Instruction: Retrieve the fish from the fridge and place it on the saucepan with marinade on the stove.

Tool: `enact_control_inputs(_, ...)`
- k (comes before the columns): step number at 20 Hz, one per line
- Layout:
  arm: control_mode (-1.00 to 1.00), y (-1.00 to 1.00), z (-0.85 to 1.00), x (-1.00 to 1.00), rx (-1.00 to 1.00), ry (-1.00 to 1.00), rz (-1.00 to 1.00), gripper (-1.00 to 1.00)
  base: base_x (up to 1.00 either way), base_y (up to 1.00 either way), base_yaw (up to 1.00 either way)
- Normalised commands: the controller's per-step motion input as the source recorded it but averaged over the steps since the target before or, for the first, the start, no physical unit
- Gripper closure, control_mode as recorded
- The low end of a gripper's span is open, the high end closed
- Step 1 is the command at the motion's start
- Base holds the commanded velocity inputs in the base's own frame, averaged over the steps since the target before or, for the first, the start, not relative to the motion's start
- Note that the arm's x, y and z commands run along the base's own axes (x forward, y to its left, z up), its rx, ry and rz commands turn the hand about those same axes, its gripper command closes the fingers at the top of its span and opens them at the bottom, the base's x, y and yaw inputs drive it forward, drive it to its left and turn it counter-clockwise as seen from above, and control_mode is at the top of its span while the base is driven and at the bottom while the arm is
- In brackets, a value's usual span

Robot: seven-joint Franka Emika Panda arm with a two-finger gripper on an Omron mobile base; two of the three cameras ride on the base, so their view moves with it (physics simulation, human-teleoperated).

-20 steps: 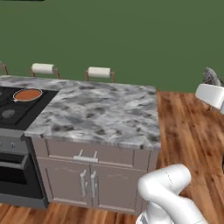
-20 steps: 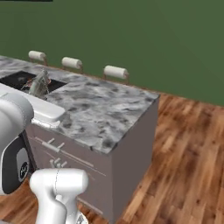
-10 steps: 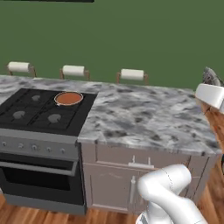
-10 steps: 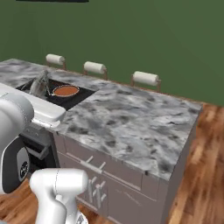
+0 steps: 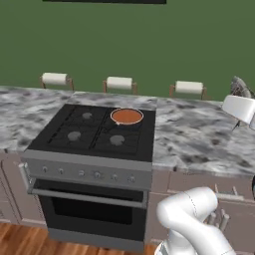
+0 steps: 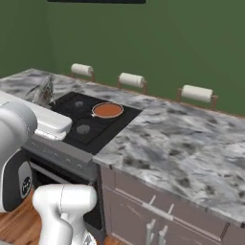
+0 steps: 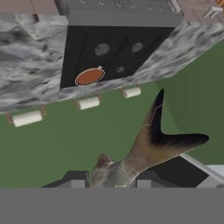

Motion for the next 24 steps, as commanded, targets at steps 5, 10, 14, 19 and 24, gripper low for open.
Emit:
enact_control_inputs(5,1.00,0.00,0.00,0.00,0.00,0.00,0.00,1.00,0.36,0.74,-0.11)
enact_control_inputs(10,1.00,0.00,0.00,0.00,0.00,0.00,0.00,1.00,0.36,0.57,-0.13)
enact_control_inputs(14,1.00,0.00,0.00,0.00,0.00,0.00,0.00,1.00,0.43,0.46,-0.12)
enact_control_inputs(19,1.00,0.00,0.00,0.00,0.00,0.00,0.00,1.00,0.48,0.27,-0.11)
enact_control_inputs(24,1.00,0.00,0.00,0.00,0.00,0.00,0.00,1.00,0.39,0.02,-0.19)
